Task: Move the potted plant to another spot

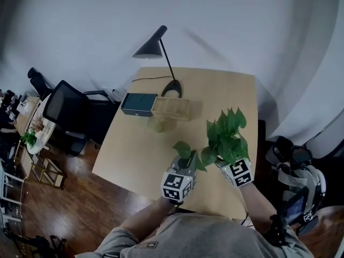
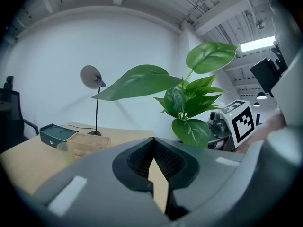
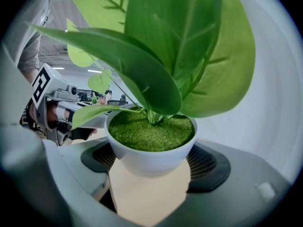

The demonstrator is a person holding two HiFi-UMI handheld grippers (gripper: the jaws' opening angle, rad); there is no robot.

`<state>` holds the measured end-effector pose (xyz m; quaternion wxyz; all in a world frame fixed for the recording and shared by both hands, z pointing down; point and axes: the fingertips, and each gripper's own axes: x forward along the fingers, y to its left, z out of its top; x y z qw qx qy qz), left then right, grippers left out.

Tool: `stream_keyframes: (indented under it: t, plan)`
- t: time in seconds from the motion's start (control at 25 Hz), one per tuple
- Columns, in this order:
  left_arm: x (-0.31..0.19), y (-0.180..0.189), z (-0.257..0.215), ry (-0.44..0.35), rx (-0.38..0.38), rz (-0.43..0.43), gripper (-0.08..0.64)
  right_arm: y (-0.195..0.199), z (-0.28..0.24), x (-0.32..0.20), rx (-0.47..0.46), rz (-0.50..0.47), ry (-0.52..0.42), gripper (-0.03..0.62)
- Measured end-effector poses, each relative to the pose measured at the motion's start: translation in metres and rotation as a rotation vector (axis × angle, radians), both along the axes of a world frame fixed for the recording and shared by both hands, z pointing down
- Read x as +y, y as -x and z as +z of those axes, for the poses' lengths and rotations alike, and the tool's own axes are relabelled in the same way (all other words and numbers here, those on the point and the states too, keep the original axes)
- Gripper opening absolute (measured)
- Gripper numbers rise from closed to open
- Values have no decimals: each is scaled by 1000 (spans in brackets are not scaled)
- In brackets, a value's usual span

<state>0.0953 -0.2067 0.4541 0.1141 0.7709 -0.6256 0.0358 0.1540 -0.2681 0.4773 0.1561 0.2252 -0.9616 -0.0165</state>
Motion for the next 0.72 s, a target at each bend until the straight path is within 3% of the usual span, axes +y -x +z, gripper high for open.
stream_keyframes:
  t: [0.32, 0.72]
  plan:
    - [21, 44, -8, -22, -1, -94, -6, 46, -11, 23, -9, -76, -5, 463]
    - [52, 129, -9, -45, 12, -84, -6, 132, -9, 52, 8, -61, -3, 463]
